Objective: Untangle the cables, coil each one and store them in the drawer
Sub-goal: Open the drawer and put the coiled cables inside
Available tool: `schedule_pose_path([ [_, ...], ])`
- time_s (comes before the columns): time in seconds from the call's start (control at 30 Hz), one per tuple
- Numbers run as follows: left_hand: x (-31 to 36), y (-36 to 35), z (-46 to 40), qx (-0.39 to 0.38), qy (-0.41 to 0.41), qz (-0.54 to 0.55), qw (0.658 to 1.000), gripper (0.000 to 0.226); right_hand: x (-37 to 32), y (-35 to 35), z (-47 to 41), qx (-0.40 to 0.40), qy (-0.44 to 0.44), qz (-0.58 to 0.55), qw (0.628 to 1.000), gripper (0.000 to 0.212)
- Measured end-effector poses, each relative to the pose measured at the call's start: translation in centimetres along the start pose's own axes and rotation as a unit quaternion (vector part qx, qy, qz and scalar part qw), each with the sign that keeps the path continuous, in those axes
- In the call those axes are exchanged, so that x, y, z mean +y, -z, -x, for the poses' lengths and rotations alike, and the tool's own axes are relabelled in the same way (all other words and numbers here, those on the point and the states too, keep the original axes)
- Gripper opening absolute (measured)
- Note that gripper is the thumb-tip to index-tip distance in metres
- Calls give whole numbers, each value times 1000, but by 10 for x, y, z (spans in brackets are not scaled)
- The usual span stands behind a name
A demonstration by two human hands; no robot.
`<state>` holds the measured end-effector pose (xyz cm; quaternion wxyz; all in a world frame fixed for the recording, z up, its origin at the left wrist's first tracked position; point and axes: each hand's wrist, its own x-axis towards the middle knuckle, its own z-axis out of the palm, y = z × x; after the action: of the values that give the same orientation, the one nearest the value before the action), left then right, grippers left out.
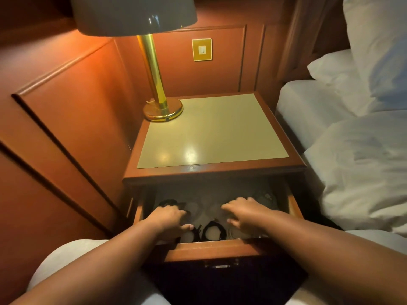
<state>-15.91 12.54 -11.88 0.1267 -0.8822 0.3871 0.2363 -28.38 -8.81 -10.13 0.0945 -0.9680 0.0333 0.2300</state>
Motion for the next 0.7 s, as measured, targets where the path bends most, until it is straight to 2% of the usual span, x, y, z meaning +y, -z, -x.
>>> schedule_pose_path([
  [0.07, 0, 4, 12, 8, -12, 26, 1000, 59, 5, 3, 20, -13, -18, -40, 999, 45],
  [0.13, -5, 4, 24, -17, -24, 88, 996, 62, 11, 8, 40, -37, -18, -65, 997, 47],
  [0.27, -10, -1, 59, -69, -62, 135, 986, 63, 24, 5, 75, -89, -47, -93, 991, 81],
  [0.33, -11, -5, 71, -87, -52, 159, 982, 66, 29, 1, 86, -102, -54, -65, 991, 99],
  [0.47, -11, -11, 87, -94, -25, 186, 978, 99, 35, -16, 94, -71, -60, 46, 995, 114],
  [0.53, -10, -12, 90, -66, -34, 133, 988, 98, 38, -22, 91, -45, -64, 71, 994, 121],
  [0.6, -10, -13, 90, 2, -61, 23, 998, 101, 41, -24, 88, -20, -57, 99, 993, 127],
  [0.7, -13, -15, 85, 99, -81, -56, 990, 113, 46, -25, 86, 19, -46, 140, 989, 134],
])
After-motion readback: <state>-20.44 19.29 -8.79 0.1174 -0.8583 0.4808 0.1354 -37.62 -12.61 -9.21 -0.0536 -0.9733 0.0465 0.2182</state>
